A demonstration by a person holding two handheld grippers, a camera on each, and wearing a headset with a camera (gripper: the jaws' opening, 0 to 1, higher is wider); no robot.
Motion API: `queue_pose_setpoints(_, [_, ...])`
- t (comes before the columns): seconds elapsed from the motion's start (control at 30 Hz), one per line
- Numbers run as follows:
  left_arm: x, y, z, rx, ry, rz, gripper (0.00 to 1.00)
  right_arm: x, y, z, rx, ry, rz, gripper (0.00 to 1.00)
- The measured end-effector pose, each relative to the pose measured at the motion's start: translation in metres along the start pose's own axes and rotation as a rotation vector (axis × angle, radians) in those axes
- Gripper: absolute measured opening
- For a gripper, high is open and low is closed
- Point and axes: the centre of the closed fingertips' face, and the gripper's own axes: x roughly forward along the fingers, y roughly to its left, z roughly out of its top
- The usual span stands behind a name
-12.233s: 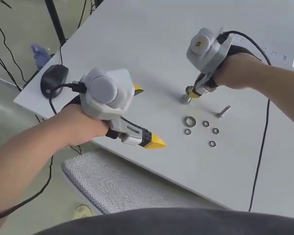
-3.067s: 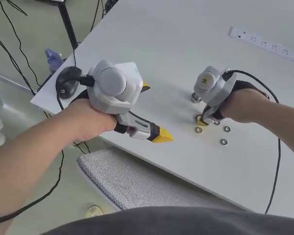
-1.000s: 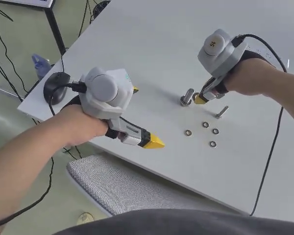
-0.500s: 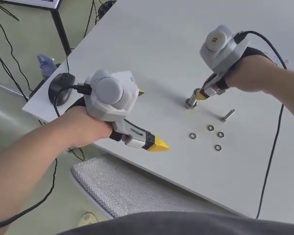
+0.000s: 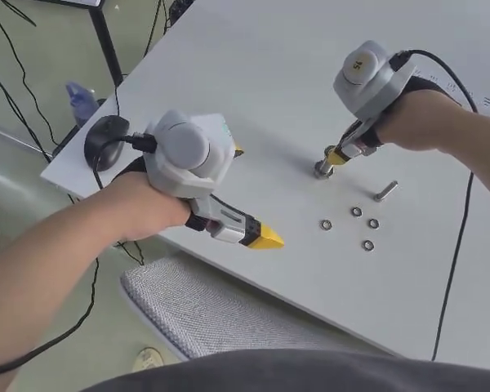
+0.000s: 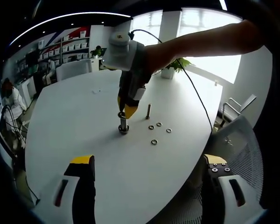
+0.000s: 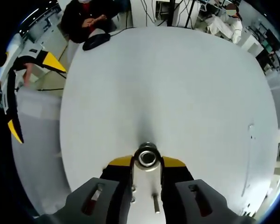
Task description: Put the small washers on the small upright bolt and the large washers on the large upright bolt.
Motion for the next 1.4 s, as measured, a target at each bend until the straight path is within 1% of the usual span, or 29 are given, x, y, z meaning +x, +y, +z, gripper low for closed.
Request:
queue_pose_setpoints(0.3, [0.000, 0.001, -0.001, -0.003, 0.005, -0.002, 0.94, 0.003, 0.001, -0.001, -0.012, 0.009, -0.002, 0.21])
queue_pose_setpoints(0.43, [0.001, 0.001, 0.000, -0.008, 0.002, -0.001, 0.94, 0.006, 0.001, -0.002, -0.022, 0.014, -0.010, 0.22])
queue_pose_setpoints(0.8, [0.000, 0.002, 0.001, -0.012, -0.010, 0.002, 0.94, 0.021, 0.000, -0.004, -0.034, 0.024, -0.018, 0.21])
queue_pose_setpoints(0.9, [-0.001, 0.003, 0.001, -0.013, -0.013, 0.004, 0.94, 0.024, 0.000, -0.003, -0.037, 0.018, -0.020, 0.21])
queue_pose_setpoints(1.13, [-0.003, 0.005, -0.001, -0.014, -0.011, 0.007, 0.94, 0.031, 0.003, -0.005, -0.030, 0.024, -0.022, 0.22])
queue_pose_setpoints(1.2, [-0.003, 0.005, -0.001, -0.013, -0.008, 0.007, 0.93, 0.032, 0.002, -0.007, -0.031, 0.030, -0.030, 0.22])
queue_pose_setpoints(1.4, [-0.003, 0.005, -0.002, -0.010, -0.003, 0.006, 0.93, 0.035, 0.002, -0.008, -0.026, 0.036, -0.028, 0.22])
